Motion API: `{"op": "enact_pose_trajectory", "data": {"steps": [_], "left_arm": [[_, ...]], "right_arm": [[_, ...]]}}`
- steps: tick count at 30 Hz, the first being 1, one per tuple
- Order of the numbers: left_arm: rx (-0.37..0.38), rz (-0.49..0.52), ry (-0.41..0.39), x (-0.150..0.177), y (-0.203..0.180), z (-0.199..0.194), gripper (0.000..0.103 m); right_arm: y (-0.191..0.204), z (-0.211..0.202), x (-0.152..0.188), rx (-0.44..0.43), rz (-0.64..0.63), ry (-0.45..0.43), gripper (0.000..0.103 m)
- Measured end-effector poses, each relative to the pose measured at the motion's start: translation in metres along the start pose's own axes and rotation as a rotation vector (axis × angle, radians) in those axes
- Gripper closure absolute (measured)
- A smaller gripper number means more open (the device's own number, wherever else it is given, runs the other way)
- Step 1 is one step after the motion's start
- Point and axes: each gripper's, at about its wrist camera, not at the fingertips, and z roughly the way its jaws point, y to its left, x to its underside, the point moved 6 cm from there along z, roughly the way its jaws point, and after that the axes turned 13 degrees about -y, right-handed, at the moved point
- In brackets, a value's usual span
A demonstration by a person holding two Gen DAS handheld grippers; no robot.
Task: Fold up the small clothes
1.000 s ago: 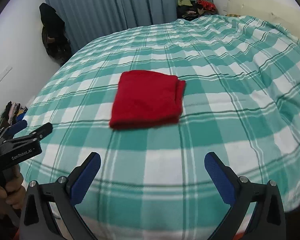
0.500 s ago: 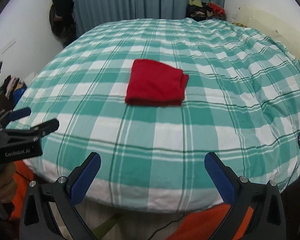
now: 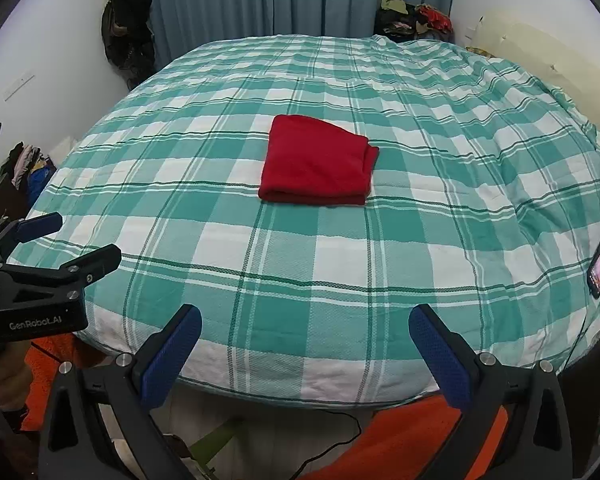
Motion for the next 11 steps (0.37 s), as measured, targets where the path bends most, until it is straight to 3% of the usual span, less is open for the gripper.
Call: {"op": "enact_pose_trajectory", "data": {"steps": [11], "left_arm": [[-0.006,-0.008,-0.011,0.0024,0.0002,-0.0059,0.001]], "right_arm": [[-0.0016,0.0026,0.0031,-0.011,0.011,-0.001,0.000]]}}
